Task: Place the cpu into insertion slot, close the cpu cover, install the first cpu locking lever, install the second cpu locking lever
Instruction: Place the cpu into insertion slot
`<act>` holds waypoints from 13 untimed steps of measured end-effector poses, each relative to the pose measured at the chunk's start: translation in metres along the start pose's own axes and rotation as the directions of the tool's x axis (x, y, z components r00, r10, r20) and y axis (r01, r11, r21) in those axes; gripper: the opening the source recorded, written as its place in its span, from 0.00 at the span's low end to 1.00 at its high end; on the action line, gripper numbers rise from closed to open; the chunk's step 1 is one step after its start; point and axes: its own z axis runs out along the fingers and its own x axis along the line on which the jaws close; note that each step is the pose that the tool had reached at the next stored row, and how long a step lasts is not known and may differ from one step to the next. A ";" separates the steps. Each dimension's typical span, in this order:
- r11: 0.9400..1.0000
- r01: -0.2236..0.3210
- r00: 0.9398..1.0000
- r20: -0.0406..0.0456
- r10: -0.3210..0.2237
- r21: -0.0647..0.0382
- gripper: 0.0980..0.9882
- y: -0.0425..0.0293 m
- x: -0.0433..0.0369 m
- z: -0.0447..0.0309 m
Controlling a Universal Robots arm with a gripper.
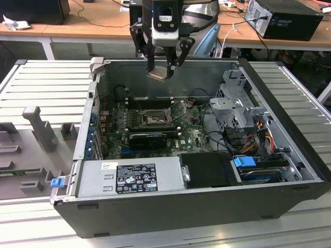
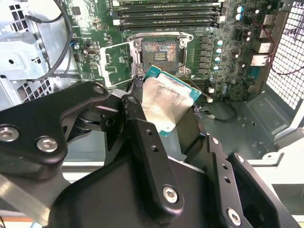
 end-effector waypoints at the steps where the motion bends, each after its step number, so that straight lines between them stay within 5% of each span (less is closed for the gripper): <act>1: 1.000 -0.006 1.000 0.001 0.006 0.000 0.48 0.0000 0.0000 0.0000; 13: 0.995 -0.095 0.995 0.008 0.095 -0.002 0.48 0.0000 0.0000 0.0000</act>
